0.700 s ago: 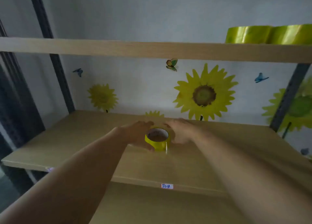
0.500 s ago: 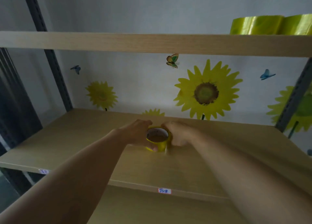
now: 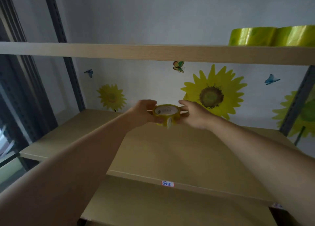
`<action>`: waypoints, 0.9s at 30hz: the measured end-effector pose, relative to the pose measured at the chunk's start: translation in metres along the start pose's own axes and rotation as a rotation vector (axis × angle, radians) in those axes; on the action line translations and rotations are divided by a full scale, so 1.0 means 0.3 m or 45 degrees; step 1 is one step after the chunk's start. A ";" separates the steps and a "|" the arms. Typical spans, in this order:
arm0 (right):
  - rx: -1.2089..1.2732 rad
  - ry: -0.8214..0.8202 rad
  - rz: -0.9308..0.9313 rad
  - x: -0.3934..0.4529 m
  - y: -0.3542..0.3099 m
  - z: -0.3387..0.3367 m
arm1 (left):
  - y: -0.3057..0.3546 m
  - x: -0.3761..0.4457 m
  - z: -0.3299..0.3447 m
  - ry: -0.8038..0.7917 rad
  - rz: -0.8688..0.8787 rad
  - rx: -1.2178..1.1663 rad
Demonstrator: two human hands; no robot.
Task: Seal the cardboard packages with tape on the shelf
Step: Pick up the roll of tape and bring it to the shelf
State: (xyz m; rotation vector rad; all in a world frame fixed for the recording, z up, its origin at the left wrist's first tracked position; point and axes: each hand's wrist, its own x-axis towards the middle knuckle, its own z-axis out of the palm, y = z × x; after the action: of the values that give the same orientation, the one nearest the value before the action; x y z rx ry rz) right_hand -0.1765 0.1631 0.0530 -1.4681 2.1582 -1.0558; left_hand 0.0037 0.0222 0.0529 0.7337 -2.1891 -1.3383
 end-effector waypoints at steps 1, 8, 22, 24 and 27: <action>0.064 0.027 -0.011 -0.014 -0.017 -0.004 | 0.014 -0.017 -0.006 0.023 0.011 -0.043; 0.168 0.222 -0.097 -0.088 -0.113 0.007 | 0.093 -0.103 -0.017 0.130 0.065 -0.117; 0.299 -0.011 -0.444 -0.110 -0.500 0.287 | 0.080 -0.520 -0.398 0.532 0.050 0.101; 0.303 -0.056 -0.497 -0.122 -0.582 0.360 | 0.069 -0.611 -0.467 0.605 0.029 0.121; 0.267 -0.123 -0.569 -0.171 -0.732 0.503 | 0.042 -0.783 -0.600 0.698 -0.035 0.170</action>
State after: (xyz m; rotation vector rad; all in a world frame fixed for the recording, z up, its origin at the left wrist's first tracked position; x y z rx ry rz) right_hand 0.0840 0.1069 0.1039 -1.8985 1.6319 -1.2769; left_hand 0.2910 0.0634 0.1123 1.0418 -1.8352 -0.8699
